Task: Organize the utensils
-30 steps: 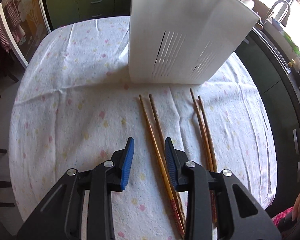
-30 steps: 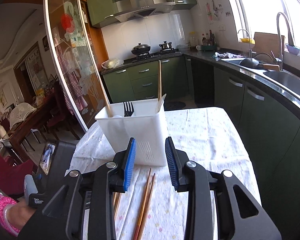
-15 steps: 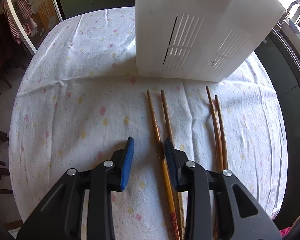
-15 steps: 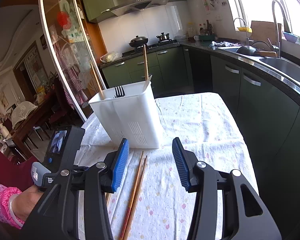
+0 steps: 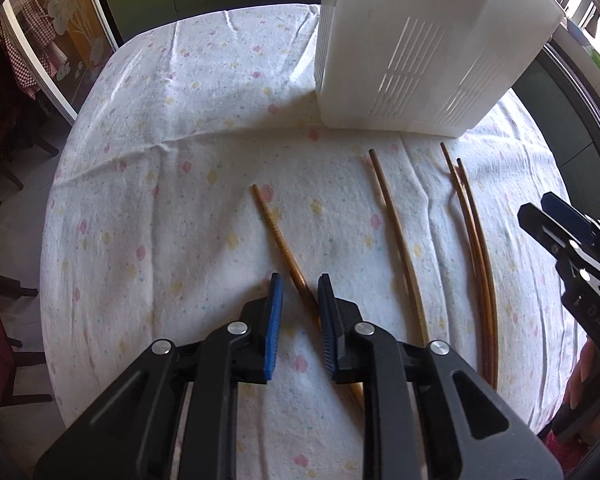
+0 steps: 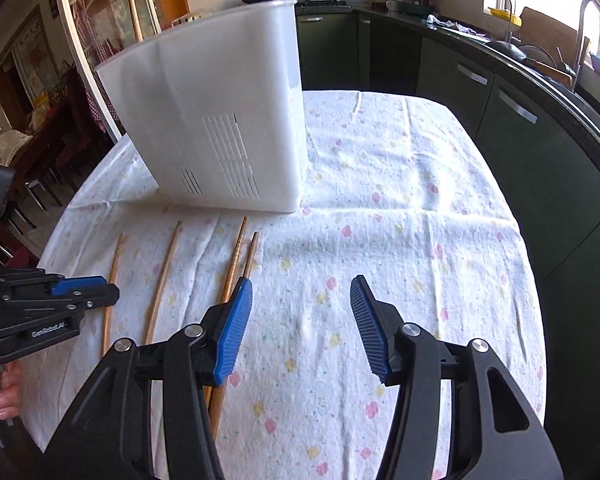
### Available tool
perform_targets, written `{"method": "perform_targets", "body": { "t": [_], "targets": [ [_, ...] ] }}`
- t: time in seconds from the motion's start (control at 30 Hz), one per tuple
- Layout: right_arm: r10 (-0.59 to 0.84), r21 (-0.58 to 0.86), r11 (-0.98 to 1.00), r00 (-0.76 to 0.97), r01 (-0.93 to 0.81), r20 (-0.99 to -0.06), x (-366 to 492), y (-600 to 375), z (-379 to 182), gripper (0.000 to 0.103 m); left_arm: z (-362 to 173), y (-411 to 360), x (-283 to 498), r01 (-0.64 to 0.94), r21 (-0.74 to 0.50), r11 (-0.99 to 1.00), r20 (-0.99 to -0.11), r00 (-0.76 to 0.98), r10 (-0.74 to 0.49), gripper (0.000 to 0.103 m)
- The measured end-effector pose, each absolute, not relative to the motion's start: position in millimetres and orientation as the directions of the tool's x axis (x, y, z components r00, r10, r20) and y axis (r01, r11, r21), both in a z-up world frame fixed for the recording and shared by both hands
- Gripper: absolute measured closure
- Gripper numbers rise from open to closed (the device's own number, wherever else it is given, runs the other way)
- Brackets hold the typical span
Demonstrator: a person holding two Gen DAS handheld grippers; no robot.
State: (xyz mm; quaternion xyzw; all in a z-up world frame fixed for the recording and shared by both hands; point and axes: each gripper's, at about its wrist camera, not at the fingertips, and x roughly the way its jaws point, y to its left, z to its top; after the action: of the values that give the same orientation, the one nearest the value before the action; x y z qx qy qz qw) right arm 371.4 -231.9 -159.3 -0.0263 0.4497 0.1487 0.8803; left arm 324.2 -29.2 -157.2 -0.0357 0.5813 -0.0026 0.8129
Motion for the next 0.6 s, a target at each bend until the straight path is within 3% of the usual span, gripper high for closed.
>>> {"method": "perform_targets", "body": {
  "t": [0.17,0.6],
  "targets": [
    [0.218,0.064,0.951,0.511,-0.301,-0.831,382.7,-215.7,-174.6,0.070,-157.6,-26.9,323.9,-0.017,-0.065,0.998,-0.940,0.335,-0.055,0.084],
    [0.166,-0.015,0.942,0.505,-0.335,-0.847,383.9,-188.6,-184.9,0.072,-158.5,-40.4,327.2,0.040,-0.048,0.998,-0.928,0.368,-0.060,0.084]
  ]
}}
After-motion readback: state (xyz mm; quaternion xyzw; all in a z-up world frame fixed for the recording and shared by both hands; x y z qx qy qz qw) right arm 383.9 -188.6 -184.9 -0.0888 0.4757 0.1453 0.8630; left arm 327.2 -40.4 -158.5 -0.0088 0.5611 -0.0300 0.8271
